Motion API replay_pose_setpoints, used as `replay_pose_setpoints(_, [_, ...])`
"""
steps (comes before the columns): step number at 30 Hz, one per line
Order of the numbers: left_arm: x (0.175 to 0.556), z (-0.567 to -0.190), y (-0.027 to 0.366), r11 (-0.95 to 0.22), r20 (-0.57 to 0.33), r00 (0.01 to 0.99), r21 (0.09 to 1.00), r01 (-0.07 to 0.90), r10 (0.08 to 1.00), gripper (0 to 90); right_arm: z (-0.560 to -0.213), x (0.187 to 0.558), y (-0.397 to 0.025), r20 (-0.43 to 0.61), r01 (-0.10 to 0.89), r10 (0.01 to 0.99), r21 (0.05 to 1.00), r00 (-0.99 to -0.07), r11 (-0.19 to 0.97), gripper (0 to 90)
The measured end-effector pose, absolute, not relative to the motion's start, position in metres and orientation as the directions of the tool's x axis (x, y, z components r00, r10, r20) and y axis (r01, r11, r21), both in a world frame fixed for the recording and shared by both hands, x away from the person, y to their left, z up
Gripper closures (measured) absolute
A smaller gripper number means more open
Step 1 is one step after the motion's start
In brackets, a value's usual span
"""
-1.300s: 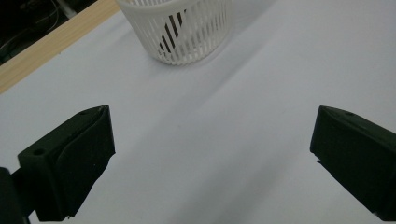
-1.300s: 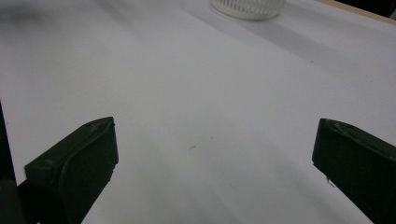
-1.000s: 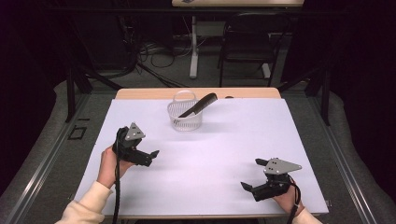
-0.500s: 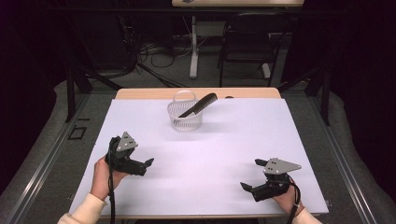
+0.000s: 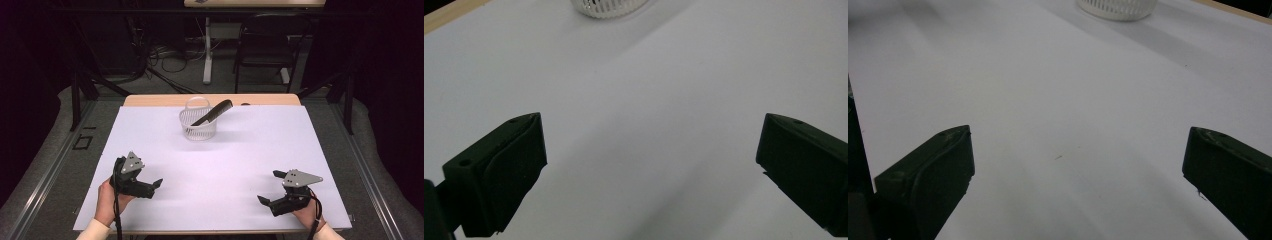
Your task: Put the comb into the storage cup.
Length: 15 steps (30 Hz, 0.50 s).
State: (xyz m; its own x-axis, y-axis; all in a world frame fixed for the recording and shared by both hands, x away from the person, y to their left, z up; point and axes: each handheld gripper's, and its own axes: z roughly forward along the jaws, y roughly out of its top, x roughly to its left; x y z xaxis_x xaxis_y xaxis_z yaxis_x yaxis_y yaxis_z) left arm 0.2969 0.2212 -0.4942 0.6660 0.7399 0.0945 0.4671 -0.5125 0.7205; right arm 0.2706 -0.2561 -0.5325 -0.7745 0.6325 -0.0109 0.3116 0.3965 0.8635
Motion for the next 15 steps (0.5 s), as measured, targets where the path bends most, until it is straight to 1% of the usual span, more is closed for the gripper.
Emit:
replay_pose_setpoints(11, [0.278, -0.503, 0.228, -0.497, 0.084, 0.657, 0.728, 0.473, 0.749, 0.0, -0.532, 0.27, -0.255, -0.008, 0.316, 0.632, 0.861, -0.775, 0.399, 0.0])
replay_pose_setpoints(15, [0.272, -0.509, 0.232, -0.474, 0.074, 0.644, 0.741, 0.476, 0.762, 0.0, -0.532, 0.27, -0.255, -0.009, 0.312, 0.631, 0.864, -0.775, 0.396, 0.0])
